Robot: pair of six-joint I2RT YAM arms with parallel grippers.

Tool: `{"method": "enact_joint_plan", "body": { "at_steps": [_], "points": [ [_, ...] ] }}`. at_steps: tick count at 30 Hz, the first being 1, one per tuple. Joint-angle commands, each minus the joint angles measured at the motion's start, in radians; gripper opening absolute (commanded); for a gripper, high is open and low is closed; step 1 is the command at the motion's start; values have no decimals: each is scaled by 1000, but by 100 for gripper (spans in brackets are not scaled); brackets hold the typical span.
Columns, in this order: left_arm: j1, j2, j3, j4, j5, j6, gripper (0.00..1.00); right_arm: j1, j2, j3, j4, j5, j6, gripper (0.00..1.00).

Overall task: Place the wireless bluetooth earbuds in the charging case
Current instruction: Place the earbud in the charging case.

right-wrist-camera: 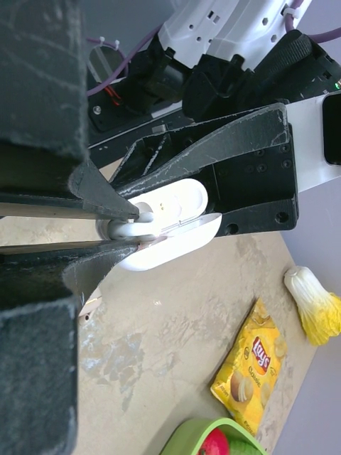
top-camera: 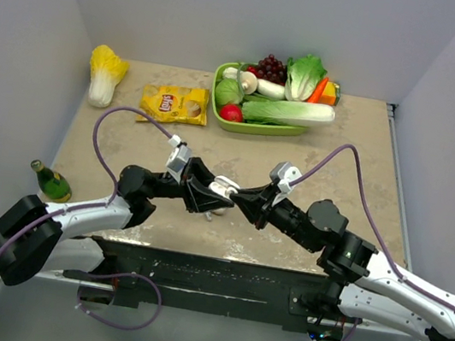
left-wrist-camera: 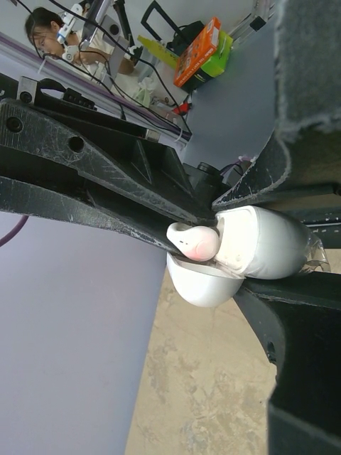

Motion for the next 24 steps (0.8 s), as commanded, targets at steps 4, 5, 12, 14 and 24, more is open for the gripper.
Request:
{"method": "enact_joint_plan", "body": {
  "at_steps": [4, 5, 12, 14, 24],
  "points": [
    [-7, -17, 15, 635, 21, -12, 0, -3, 46, 30, -21, -20, -4, 0],
    [-7, -17, 17, 635, 18, -10, 0, -3, 52, 32, -25, -18, -4, 0],
    [-6, -23, 22, 635, 13, -4, 0, -3, 37, 16, -57, -9, 4, 0],
    [-6, -21, 22, 635, 7, -1, 0, -3, 30, 9, -62, -8, 8, 0],
    [-6, -7, 37, 635, 3, -3, 0, -3, 20, 3, -90, -23, 13, 0]
  ]
}}
